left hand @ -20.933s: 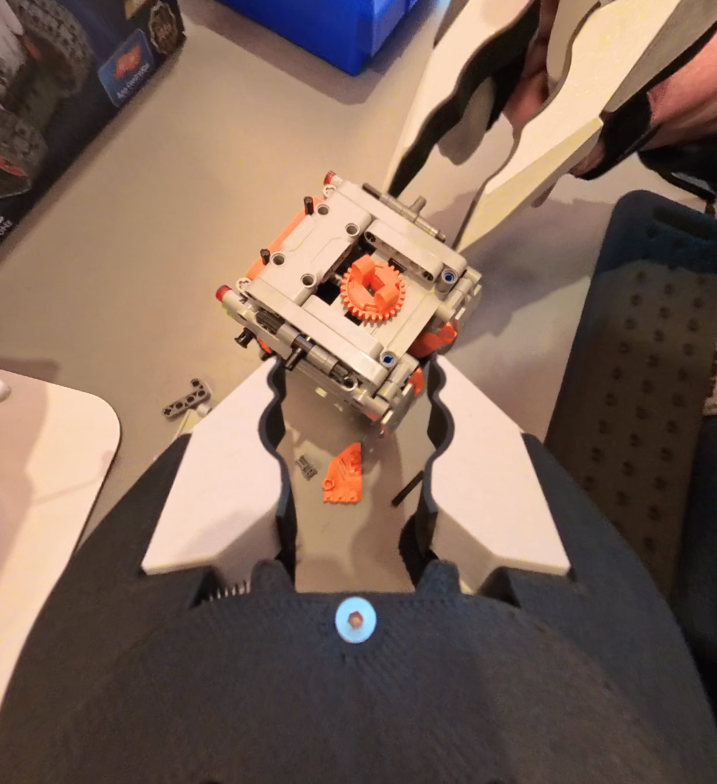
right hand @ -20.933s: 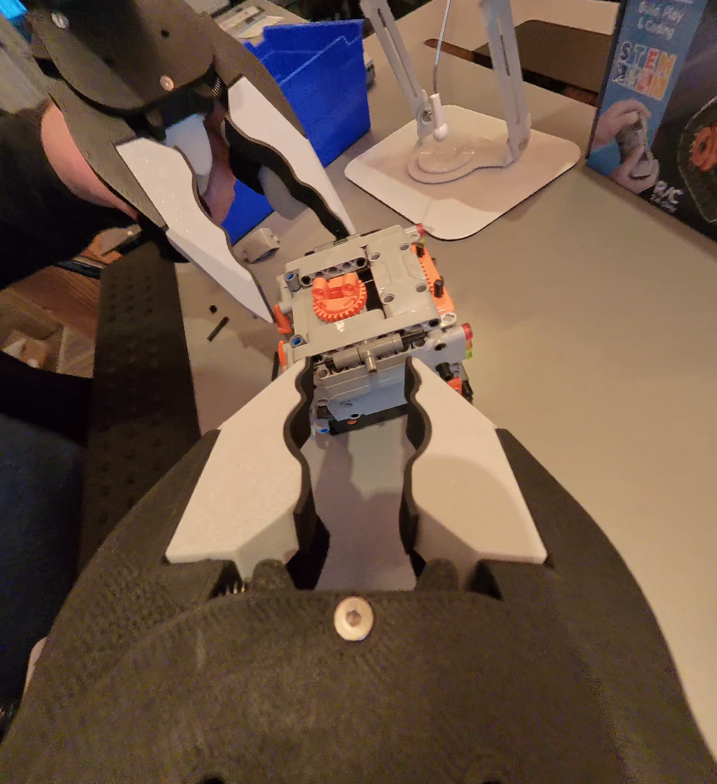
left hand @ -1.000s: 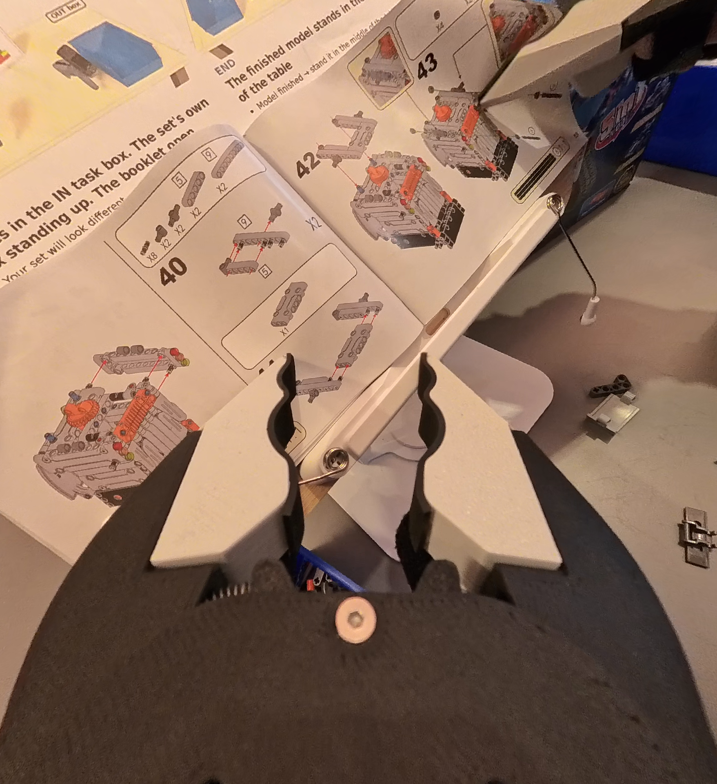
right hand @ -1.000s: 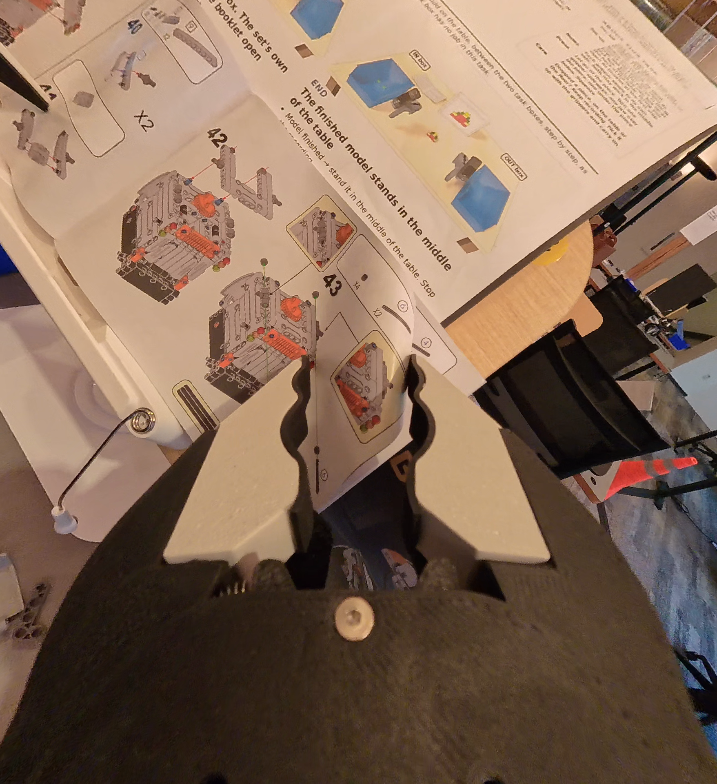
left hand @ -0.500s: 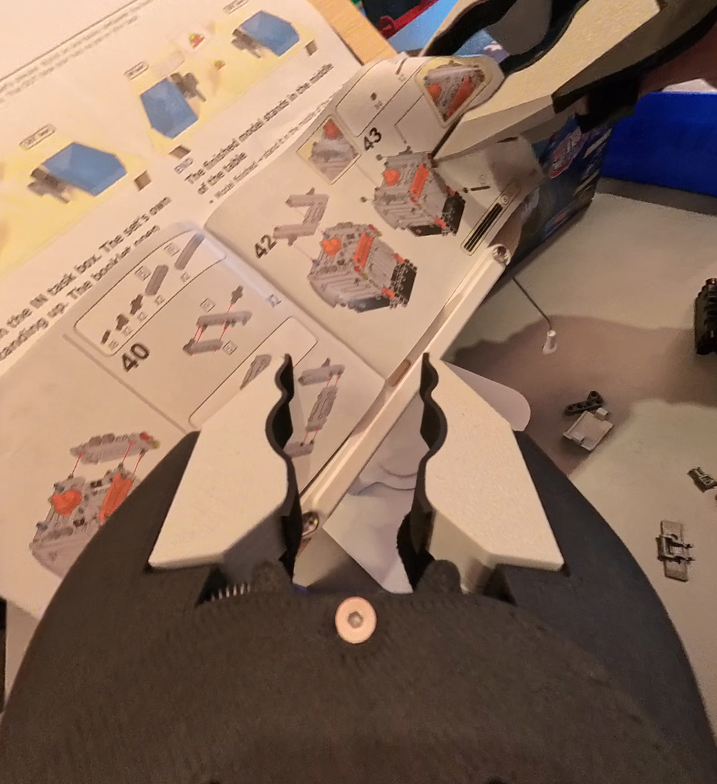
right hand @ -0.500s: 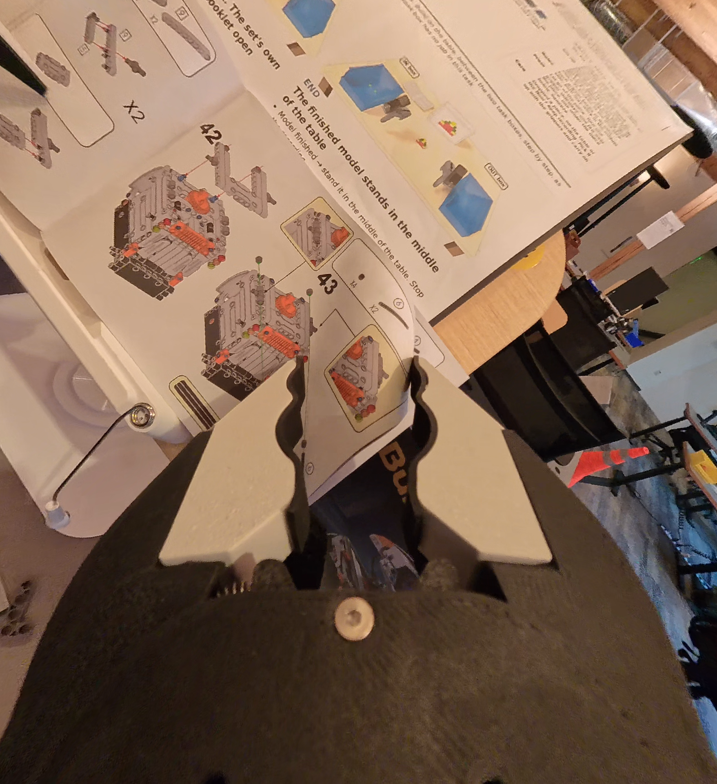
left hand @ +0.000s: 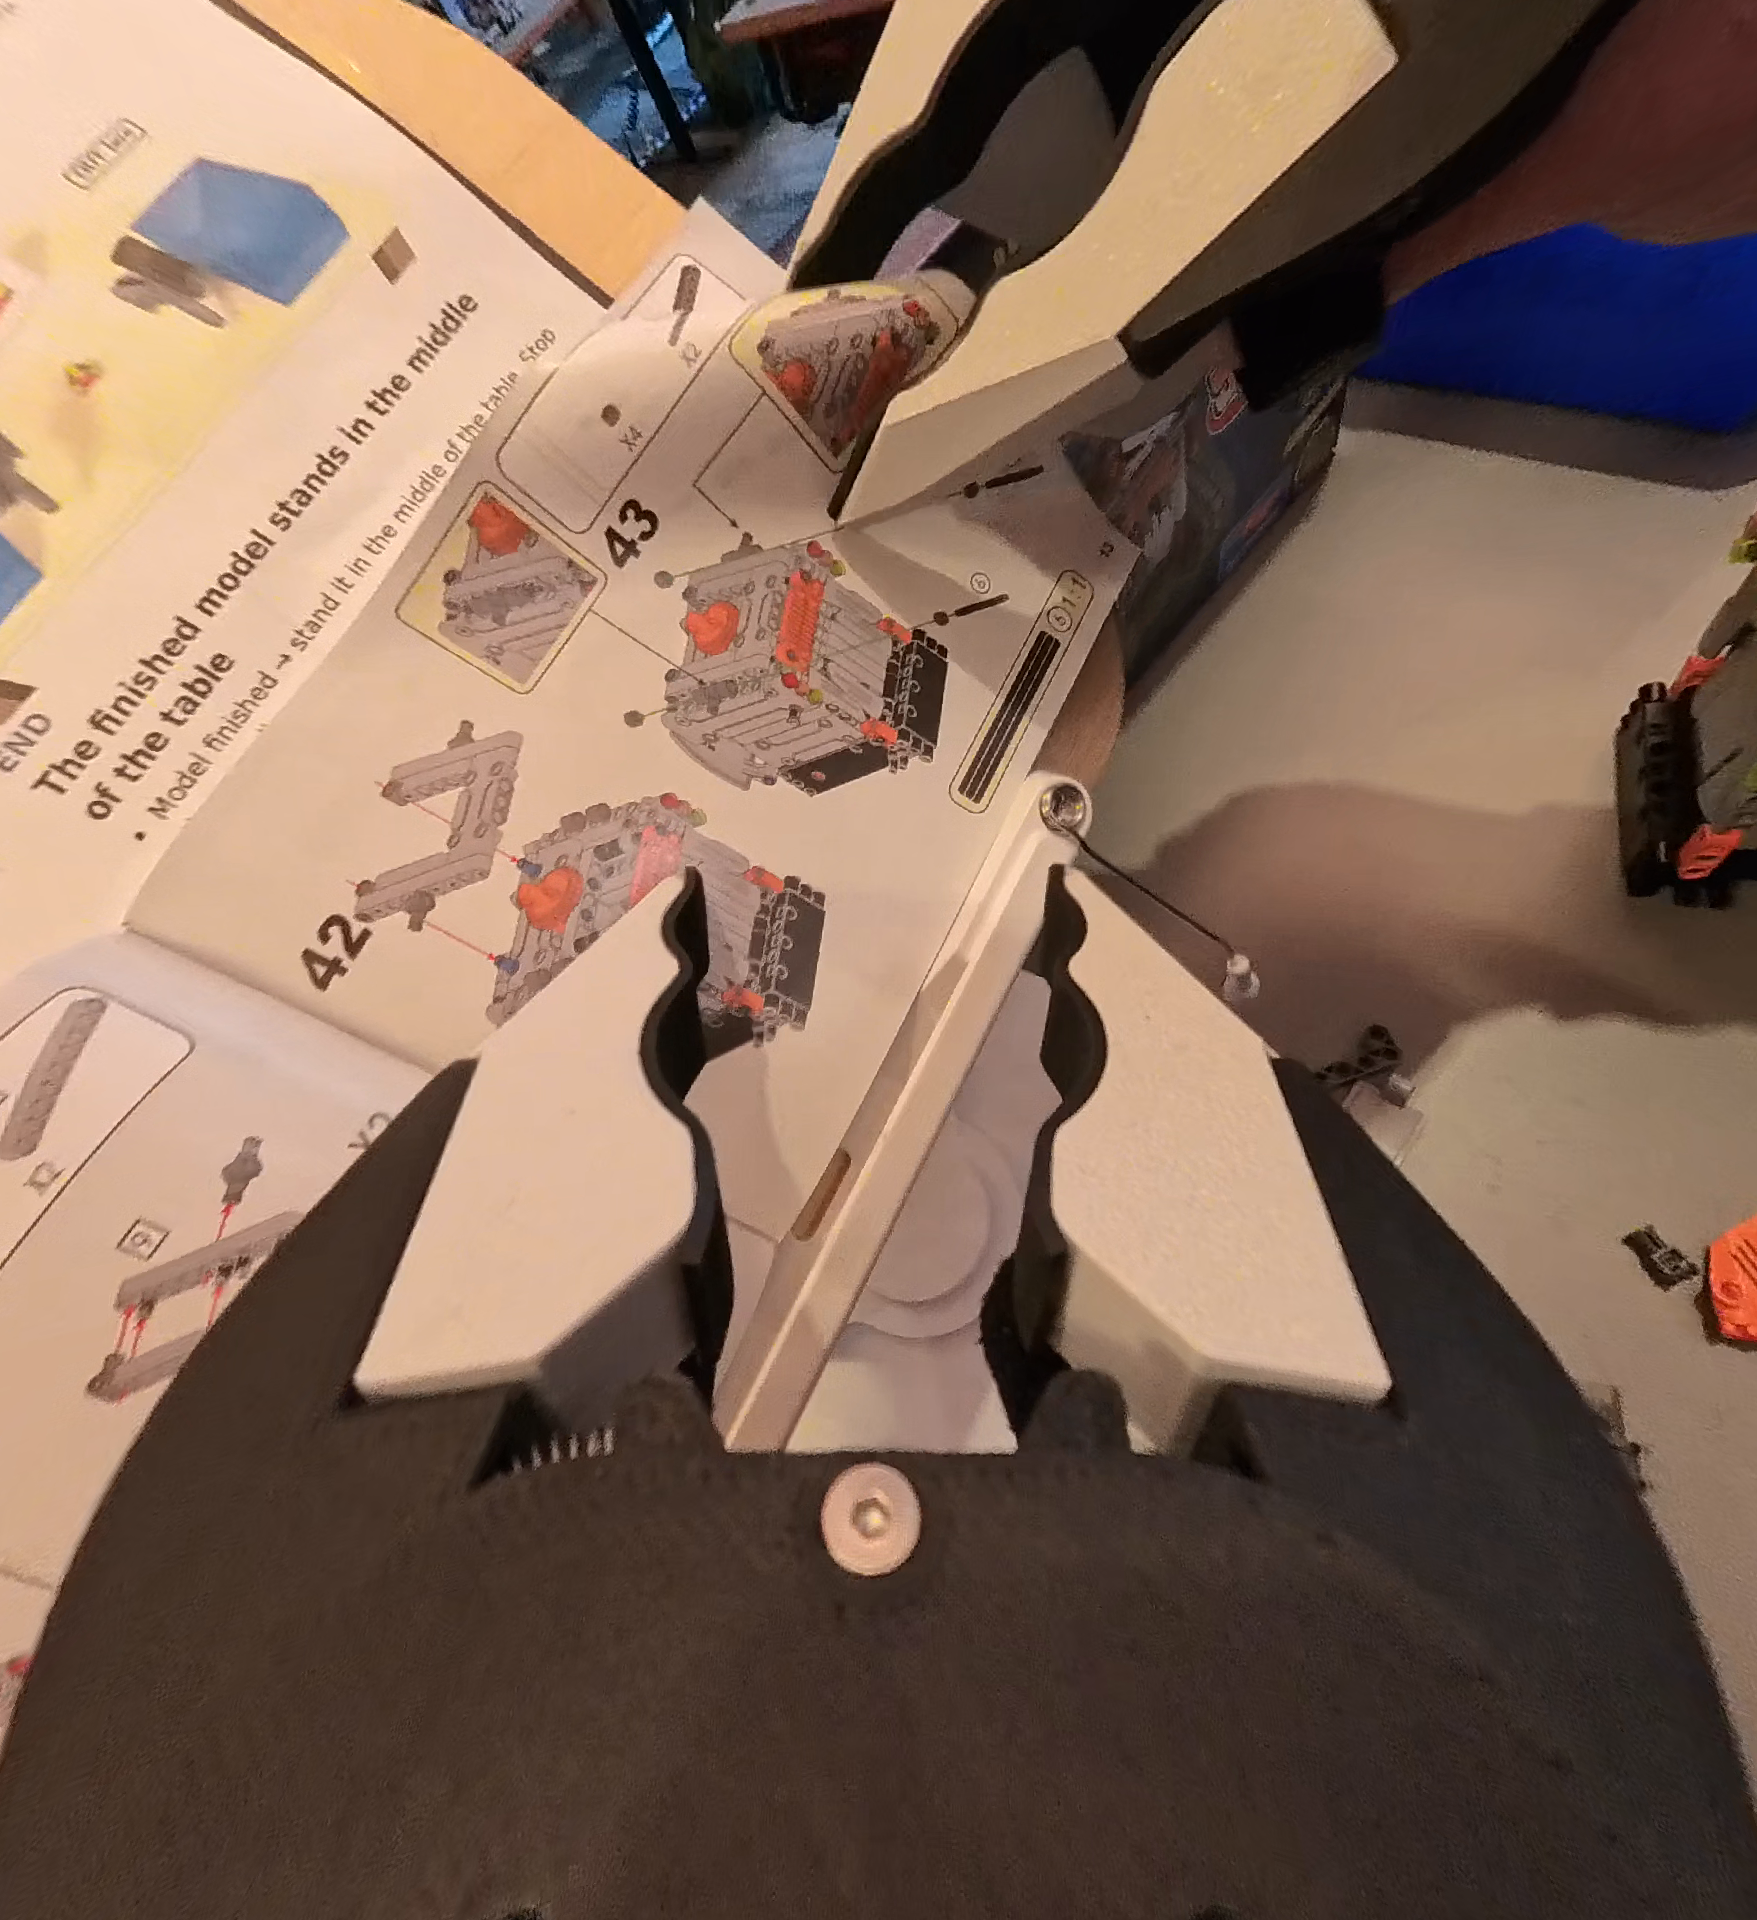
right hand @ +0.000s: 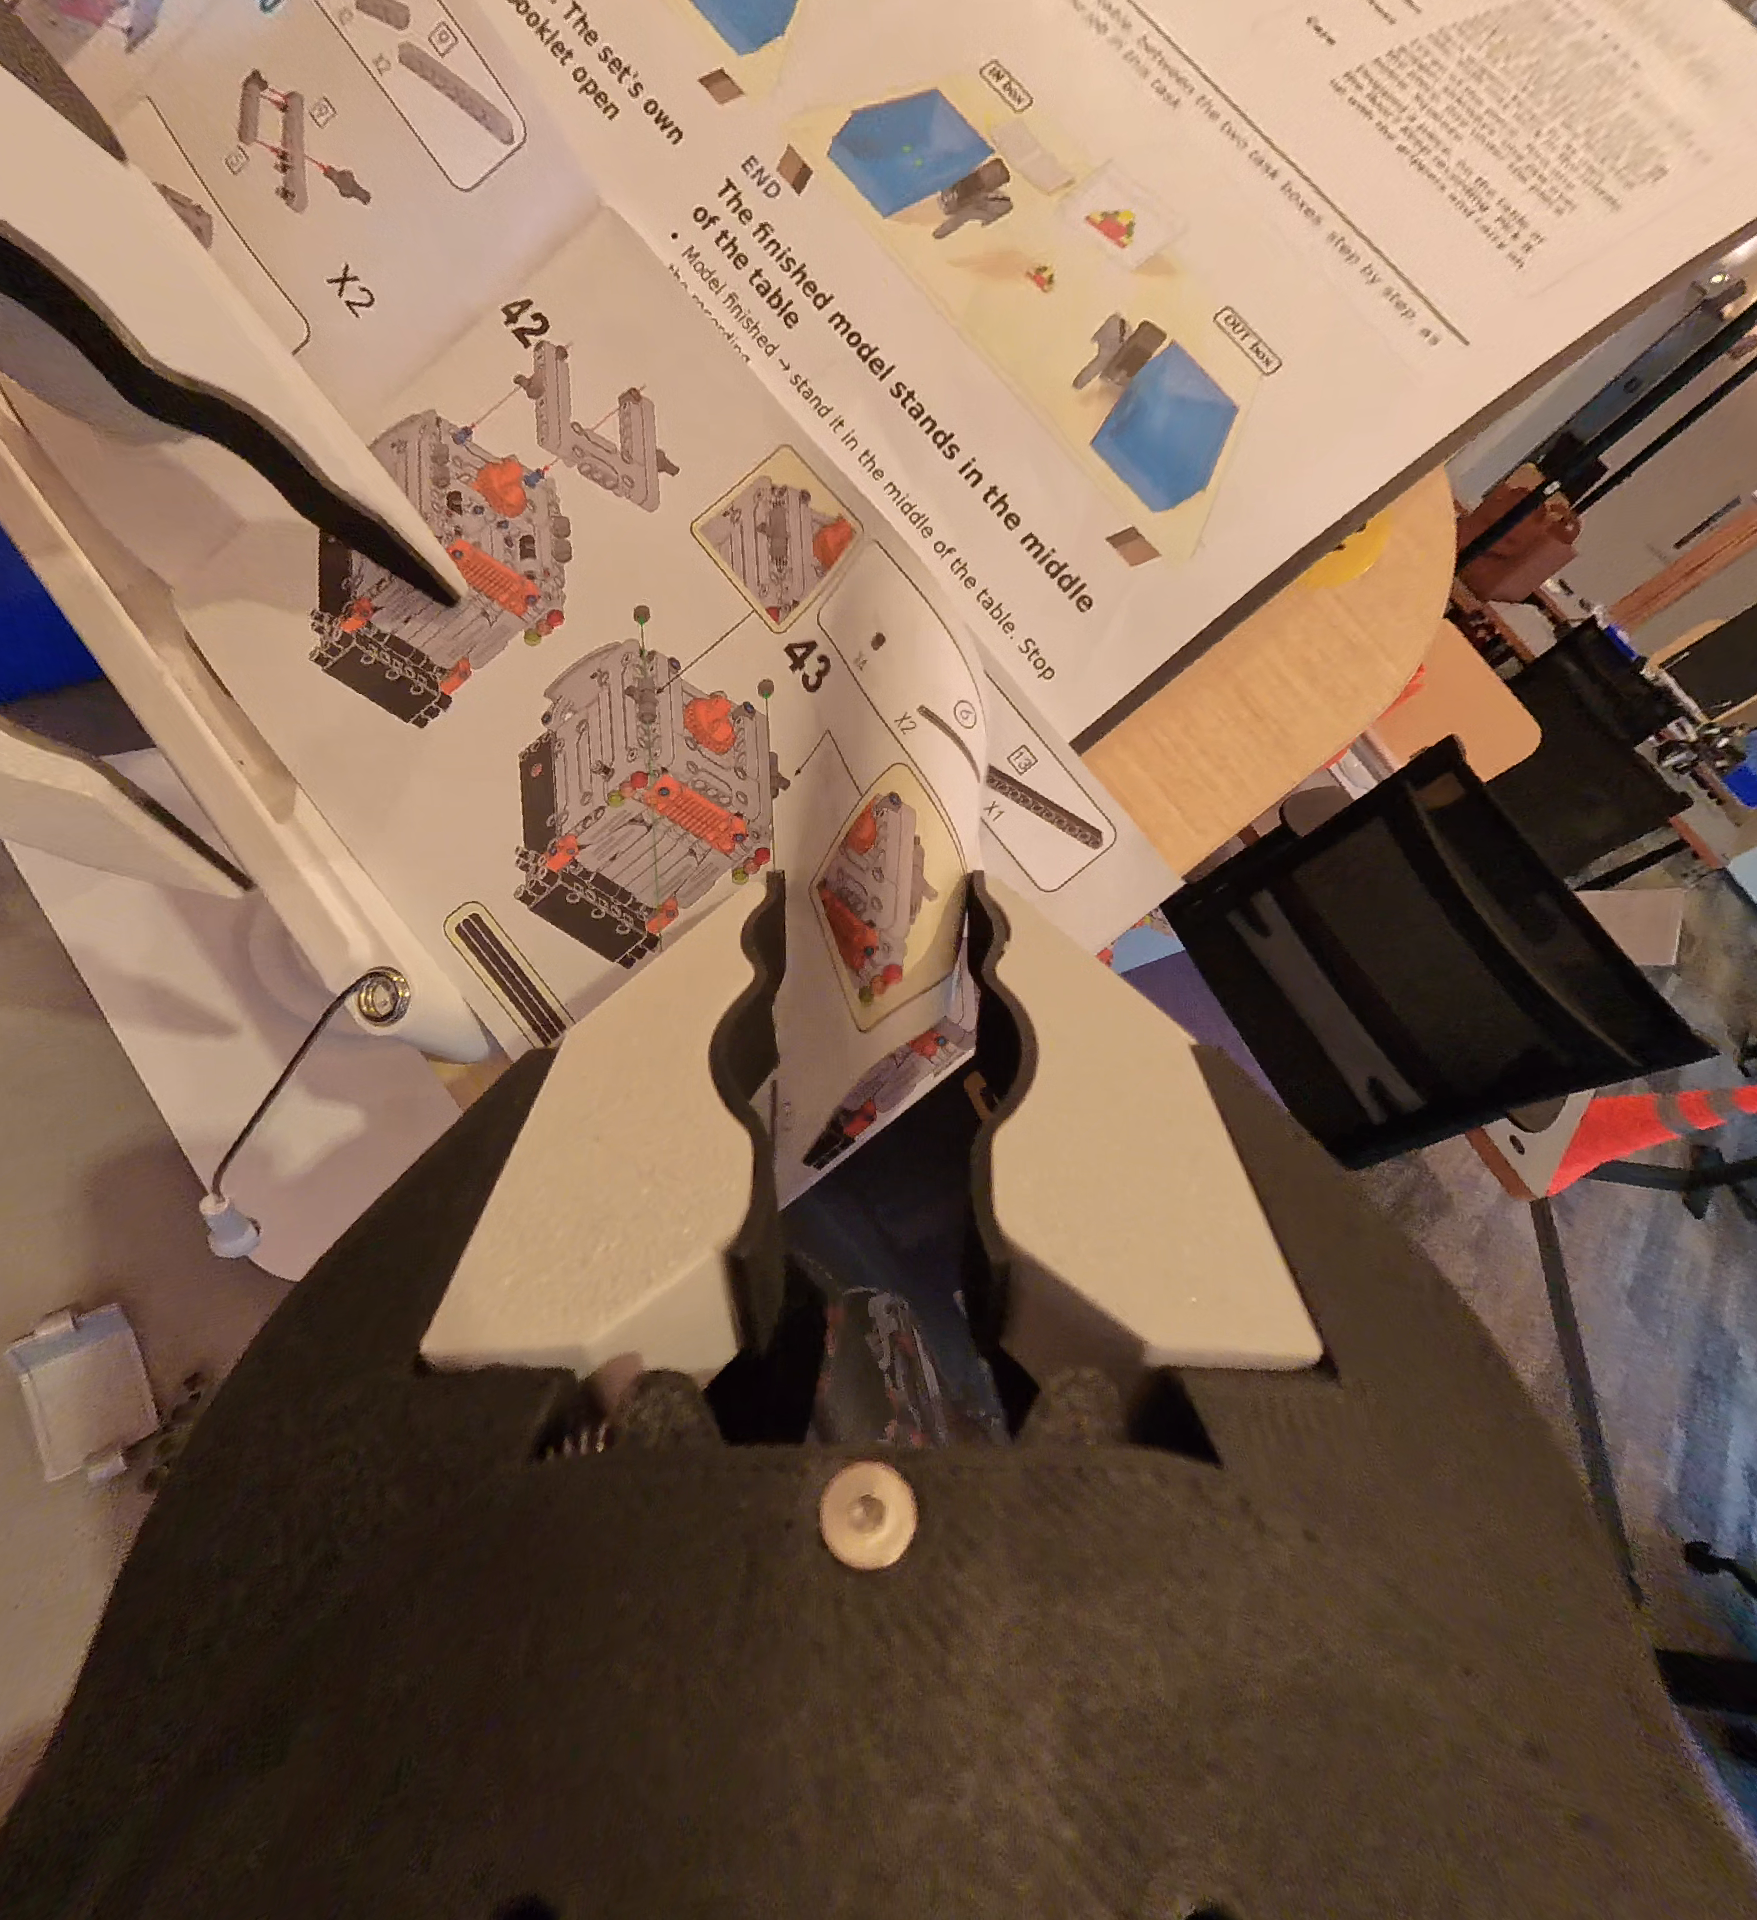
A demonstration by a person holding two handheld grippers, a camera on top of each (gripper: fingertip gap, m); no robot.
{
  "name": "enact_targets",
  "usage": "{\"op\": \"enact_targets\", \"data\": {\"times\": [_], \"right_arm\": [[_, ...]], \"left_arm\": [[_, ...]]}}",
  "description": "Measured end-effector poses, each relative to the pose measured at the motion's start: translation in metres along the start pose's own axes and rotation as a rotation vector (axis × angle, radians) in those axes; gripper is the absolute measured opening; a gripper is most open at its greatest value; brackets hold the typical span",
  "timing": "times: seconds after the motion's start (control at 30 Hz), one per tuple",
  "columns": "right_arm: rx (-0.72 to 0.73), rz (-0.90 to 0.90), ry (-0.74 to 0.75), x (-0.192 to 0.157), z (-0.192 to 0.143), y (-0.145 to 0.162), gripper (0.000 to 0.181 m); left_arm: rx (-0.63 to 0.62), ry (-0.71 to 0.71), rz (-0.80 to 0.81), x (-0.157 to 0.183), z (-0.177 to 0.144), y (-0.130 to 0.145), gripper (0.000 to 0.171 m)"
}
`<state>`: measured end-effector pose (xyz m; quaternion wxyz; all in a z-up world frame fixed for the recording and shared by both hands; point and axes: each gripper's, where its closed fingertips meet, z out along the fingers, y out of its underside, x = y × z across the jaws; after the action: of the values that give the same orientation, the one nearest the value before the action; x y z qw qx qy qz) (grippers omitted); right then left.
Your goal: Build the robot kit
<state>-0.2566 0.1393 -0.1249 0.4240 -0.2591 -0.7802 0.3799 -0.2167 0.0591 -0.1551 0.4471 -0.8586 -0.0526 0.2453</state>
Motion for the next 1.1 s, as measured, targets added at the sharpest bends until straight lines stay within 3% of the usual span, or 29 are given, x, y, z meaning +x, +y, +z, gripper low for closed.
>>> {"op": "enact_targets", "data": {"times": [0.13,0.23,0.3,0.43,0.57,0.7,0.77,0.9,0.97,1.1], "right_arm": [[0.024,-0.01,-0.037,-0.012,-0.008,-0.008,0.031],[0.038,0.093,-0.175,-0.031,-0.014,-0.015,0.029],[0.064,0.186,-0.274,-0.044,-0.021,-0.026,0.038],[0.153,0.351,-0.48,-0.075,-0.034,-0.054,0.033],[0.215,0.519,-0.669,-0.097,-0.04,-0.075,0.061],[0.234,0.565,-0.721,-0.109,-0.033,-0.078,0.064],[0.256,0.567,-0.722,-0.11,-0.033,-0.082,0.064],[0.285,0.579,-0.715,-0.109,-0.033,-0.085,0.067],[0.292,0.578,-0.705,-0.108,-0.032,-0.085,0.06],[0.285,0.61,-0.713,-0.109,-0.029,-0.08,0.059]], "left_arm": [[0.01,0.0,-0.021,0.0,0.002,0.0,0.061],[0.019,0.008,-0.04,0.001,0.0,0.001,0.061],[0.036,0.036,-0.081,0.003,-0.003,0.001,0.063],[0.157,0.129,-0.204,0.01,-0.021,-0.013,0.063],[0.294,0.252,-0.36,0.014,-0.046,-0.025,0.065],[0.36,0.348,-0.505,0.006,-0.058,-0.022,0.069],[0.401,0.433,-0.558,0.008,-0.063,-0.023,0.059],[0.491,0.528,-0.635,0.005,-0.074,-0.025,0.058],[0.535,0.575,-0.653,0.006,-0.08,-0.027,0.055],[0.567,0.616,-0.693,0.002,-0.083,-0.026,0.032]]}}
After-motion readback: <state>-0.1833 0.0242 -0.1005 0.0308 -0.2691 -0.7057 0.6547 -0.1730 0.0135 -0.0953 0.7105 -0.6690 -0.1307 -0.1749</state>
